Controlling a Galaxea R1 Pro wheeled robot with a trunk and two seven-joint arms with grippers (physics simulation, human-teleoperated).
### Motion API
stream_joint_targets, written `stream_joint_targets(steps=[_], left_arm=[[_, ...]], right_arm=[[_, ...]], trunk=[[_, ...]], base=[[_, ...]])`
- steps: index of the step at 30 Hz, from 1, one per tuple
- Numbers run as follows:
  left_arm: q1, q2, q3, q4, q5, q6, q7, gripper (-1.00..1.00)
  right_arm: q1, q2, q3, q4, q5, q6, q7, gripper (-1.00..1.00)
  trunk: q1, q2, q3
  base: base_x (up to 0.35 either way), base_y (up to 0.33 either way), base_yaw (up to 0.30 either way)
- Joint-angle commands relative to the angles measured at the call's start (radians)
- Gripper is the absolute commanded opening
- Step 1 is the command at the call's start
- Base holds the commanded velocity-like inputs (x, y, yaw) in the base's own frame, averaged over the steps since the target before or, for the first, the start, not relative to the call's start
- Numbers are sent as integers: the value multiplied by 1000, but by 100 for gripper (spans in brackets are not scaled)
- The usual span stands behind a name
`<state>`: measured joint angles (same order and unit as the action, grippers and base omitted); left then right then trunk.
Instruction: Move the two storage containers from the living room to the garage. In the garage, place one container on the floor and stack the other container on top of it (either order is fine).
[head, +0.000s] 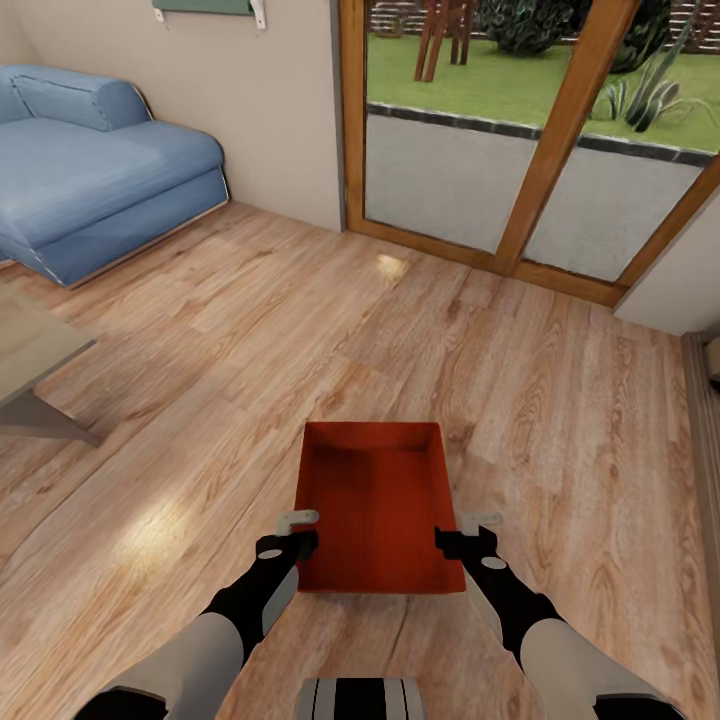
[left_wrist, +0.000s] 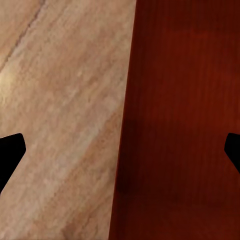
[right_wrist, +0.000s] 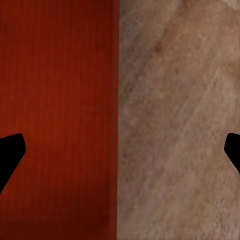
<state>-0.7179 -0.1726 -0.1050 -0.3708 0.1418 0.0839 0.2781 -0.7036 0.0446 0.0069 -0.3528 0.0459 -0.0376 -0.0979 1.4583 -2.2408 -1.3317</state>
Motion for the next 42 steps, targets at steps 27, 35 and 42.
stream_joint_targets(steps=[27, 35, 42], left_arm=[[0, 1, -9, -2, 11, 14, 7, 100], [0, 1, -10, -3, 10, 15, 6, 100], [0, 1, -10, -3, 7, 9, 5, 100]], right_arm=[[0, -3, -8, 1, 4, -3, -4, 100], [0, -2, -8, 3, 3, -3, -4, 100], [0, -2, -8, 20, 3, -6, -5, 100]], trunk=[[0, 0, -1], [0, 0, -1], [0, 0, -1]], base=[[2, 0, 0], [0, 0, 0], [0, 0, 0]])
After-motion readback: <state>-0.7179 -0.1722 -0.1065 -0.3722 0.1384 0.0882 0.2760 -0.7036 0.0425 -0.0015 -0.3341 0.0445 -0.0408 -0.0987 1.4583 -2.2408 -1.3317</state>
